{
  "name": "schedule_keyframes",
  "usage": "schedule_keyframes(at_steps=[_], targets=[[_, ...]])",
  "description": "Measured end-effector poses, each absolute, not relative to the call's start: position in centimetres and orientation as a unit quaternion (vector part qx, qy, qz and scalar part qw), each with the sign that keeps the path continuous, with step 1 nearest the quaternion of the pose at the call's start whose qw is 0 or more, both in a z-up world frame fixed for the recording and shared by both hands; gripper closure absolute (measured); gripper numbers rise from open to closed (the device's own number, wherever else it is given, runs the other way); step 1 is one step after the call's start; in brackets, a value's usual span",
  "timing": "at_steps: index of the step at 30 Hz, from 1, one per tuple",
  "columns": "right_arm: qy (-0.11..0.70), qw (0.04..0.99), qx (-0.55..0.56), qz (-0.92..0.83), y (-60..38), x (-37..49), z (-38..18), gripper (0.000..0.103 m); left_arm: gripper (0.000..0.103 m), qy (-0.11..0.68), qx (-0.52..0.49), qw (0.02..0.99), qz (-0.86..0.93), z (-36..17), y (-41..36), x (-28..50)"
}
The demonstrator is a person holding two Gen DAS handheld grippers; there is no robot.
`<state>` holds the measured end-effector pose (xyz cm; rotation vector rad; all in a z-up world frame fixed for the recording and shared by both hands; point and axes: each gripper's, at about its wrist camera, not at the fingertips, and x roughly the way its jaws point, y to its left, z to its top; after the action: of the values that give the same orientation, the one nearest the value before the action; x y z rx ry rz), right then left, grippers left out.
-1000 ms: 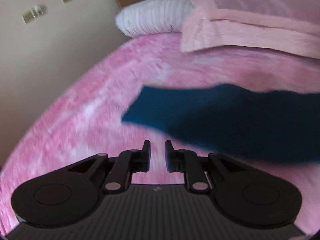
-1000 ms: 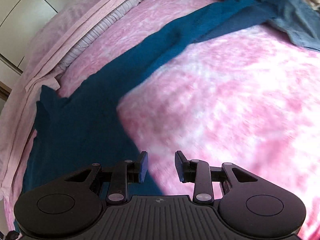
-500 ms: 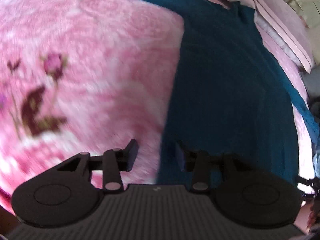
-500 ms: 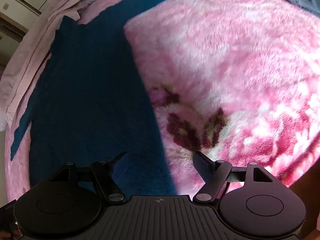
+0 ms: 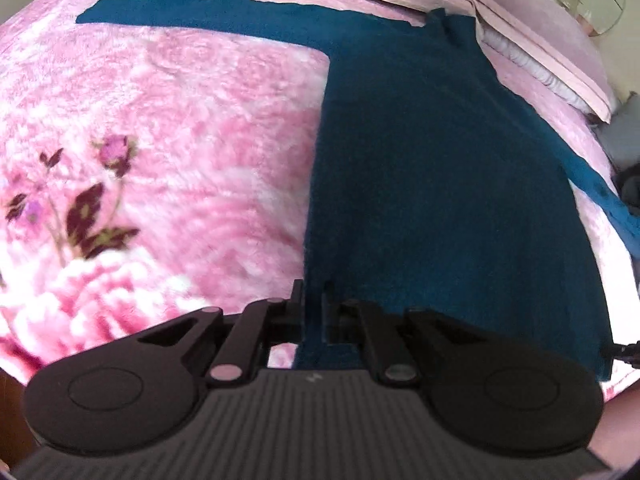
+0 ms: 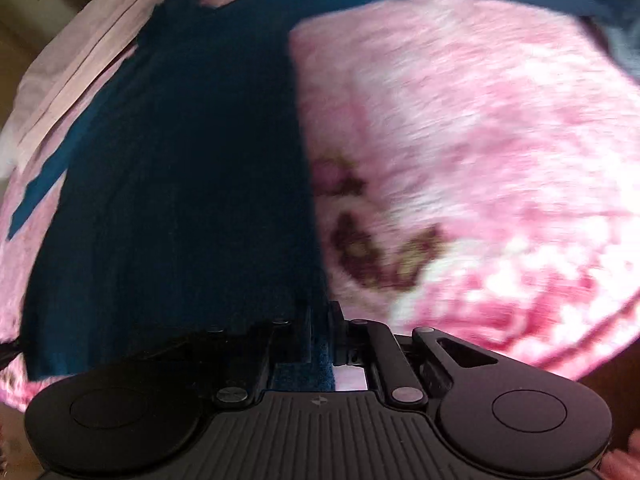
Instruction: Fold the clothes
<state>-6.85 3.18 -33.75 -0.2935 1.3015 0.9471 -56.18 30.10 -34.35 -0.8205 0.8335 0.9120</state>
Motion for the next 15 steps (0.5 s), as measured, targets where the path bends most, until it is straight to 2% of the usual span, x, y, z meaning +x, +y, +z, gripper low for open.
schedule_keyframes(at_steps=[4,6,9,12,15], targets=[[0.556,0.710,-0.151,0.405,4.0,-8.3,-32.4,0.097,0.094,0.457,-0.349,0.711,0.405,-36.5,29.4,-55.9],[0.543,0.722,-0.162,0.397,4.4,-9.0,-31.7,0.096,0.092,0.477,-0.317,0.714,0.404,-35.4,29.7,-54.8],[0.524,0.740,-0.177,0.383,4.9,-10.1,-30.6,0.094,0.091,0.477,-0.279,0.719,0.421,-32.7,31.2,-53.8],[0.504,0.757,-0.192,0.369,5.5,-11.2,-29.6,0.093,0.079,0.450,-0.272,0.741,0.418,-31.3,33.8,-52.4],[0.521,0.750,-0.199,0.355,6.1,-12.3,-29.6,0.089,0.077,0.473,-0.288,0.738,0.384,-33.3,34.7,-50.4]])
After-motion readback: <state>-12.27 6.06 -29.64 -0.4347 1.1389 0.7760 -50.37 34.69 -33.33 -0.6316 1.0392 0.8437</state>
